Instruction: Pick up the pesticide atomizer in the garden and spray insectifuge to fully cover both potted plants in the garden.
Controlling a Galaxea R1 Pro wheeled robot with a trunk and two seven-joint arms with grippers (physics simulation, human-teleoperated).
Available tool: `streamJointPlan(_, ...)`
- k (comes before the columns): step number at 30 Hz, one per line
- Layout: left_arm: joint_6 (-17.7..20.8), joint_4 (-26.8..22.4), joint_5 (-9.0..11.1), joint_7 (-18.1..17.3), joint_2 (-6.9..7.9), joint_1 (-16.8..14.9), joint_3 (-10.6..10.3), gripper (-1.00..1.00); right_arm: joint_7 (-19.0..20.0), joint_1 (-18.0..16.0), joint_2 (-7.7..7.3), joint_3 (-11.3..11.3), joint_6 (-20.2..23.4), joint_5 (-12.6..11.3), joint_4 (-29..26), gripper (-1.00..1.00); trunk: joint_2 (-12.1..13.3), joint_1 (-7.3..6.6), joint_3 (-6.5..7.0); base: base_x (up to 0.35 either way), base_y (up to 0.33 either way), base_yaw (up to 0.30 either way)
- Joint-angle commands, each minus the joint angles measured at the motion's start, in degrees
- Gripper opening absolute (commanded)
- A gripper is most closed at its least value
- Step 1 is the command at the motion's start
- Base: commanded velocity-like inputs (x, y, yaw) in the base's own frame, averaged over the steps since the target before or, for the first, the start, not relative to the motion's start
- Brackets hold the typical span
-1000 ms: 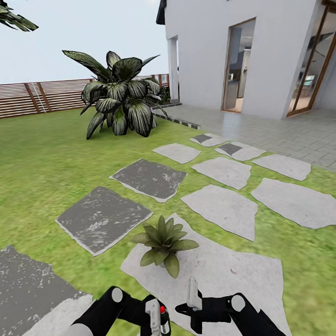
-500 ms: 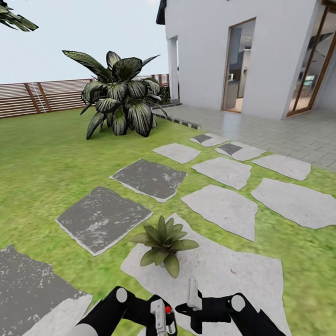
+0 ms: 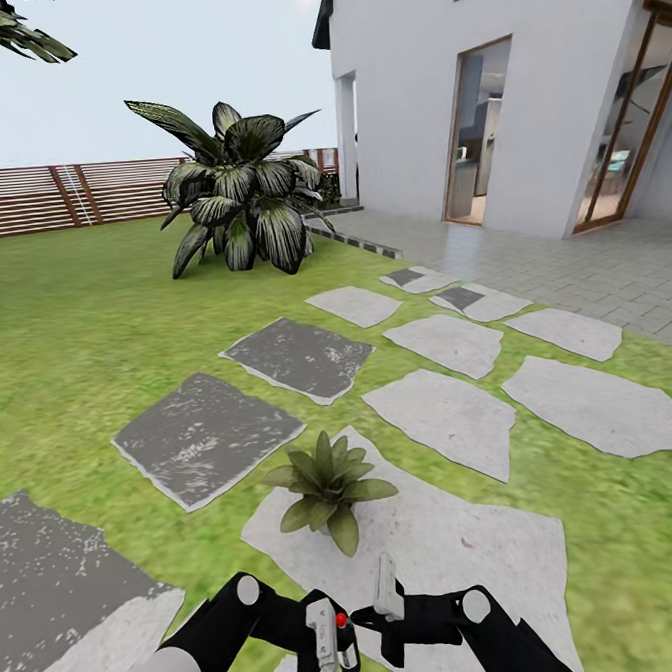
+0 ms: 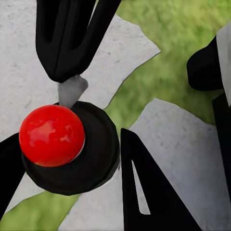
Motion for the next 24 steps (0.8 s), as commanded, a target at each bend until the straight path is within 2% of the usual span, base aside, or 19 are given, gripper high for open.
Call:
streamJointPlan(1, -0.28, -0.07, -0.36, -0.07, -0.06, -0.02, 0.03, -1.0, 0.03, -0.02, 0.02, -0.06, -0.23, 0.41, -0.07, -1.0, -0.02, -0.01, -0.05, 0.0, 0.0, 0.0)
streamJointPlan(11, -0.2, -0.07, -0.4, -0.07, -0.1, -0.02, -0.06, -1.0, 0.03, -0.02, 0.02, -0.06, -0.23, 0.41, -0.08, -1.0, -0.02, -0.01, -0.05, 0.0, 0.0, 0.0)
streamJointPlan(17, -0.13, 0.08, -0.64, -0.07, 0.77, 0.12, -0.27, -1.0, 0.03, -0.02, 0.02, -0.06, -0.23, 0.41, -0.01, -1.0, -0.02, -0.01, -0.05, 0.0, 0.0, 0.0)
streamJointPlan(24, -0.11, 0.51, -0.77, -0.07, 5.21, 0.5, -0.24, -1.0, 0.01, -0.02, 0.02, -0.06, -0.23, 0.41, 0.01, -1.0, -0.02, -0.01, -0.05, 0.0, 0.0, 0.0)
